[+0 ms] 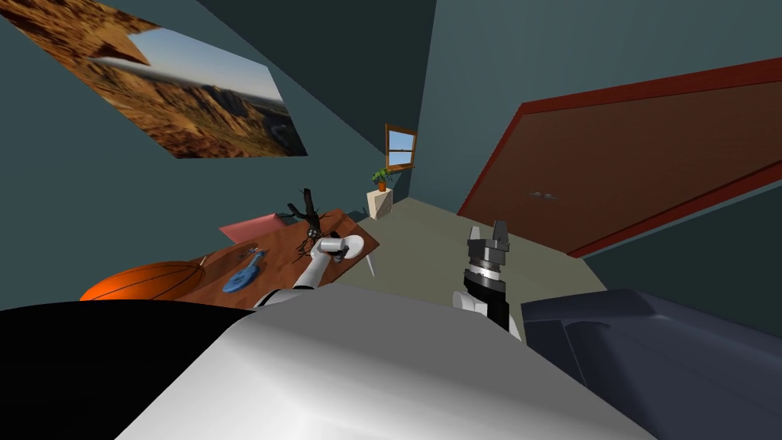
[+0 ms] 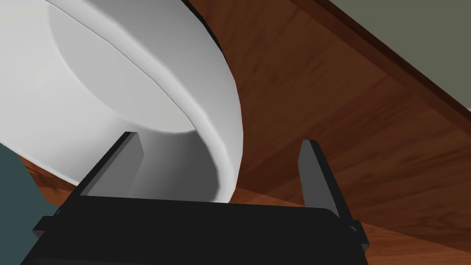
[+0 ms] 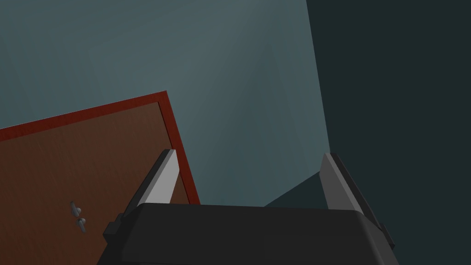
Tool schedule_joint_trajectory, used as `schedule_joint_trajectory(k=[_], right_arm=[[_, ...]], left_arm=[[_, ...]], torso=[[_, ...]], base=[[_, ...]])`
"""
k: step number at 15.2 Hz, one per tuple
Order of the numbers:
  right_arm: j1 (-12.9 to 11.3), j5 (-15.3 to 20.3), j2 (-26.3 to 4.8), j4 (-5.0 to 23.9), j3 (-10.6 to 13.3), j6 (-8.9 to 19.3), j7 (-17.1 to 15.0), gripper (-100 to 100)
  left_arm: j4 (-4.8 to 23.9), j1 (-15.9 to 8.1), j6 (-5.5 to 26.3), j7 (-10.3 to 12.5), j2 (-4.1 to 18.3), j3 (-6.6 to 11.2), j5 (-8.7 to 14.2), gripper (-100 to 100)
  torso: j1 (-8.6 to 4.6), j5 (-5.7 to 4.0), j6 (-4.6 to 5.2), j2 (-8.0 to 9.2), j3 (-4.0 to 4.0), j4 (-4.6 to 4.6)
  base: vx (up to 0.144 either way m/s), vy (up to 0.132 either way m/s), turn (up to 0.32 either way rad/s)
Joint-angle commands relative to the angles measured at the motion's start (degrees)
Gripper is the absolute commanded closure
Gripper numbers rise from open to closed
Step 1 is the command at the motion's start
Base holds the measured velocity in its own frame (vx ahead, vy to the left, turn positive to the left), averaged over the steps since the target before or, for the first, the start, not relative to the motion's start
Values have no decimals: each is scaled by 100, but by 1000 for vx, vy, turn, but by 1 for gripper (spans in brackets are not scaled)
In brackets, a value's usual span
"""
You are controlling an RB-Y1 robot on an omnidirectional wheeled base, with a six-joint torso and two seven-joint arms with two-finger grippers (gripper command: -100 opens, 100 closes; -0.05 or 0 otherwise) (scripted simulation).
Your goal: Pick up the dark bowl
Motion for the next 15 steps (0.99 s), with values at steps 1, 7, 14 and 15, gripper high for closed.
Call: schedule_joint_trajectory(k=[1, 7, 14, 15], right_arm=[[0, 0, 0, 0, 0, 0, 0, 0], [0, 0, 0, 0, 0, 0, 0, 0], [0, 0, 1, 0, 0, 0, 0, 0], [0, 0, 1, 0, 0, 0, 0, 0]], left_arm=[[161, 4, -195, 24, -31, -30, -23, -100], [282, 11, -332, 41, -53, -52, -38, 100], [-47, -11, 46, -12, 15, 14, 10, 100], [9, 9, -41, -6, 4, 3, 5, 100]], torso=[[0, 0, 0, 0, 0, 0], [0, 0, 0, 5, 3, 1], [-23, -10, 0, 23, 18, 14], [-27, -11, 0, 26, 20, 16]], base=[[19, 33, -11], [12, 18, -7], [-12, -17, 11], [-13, -22, 7]])
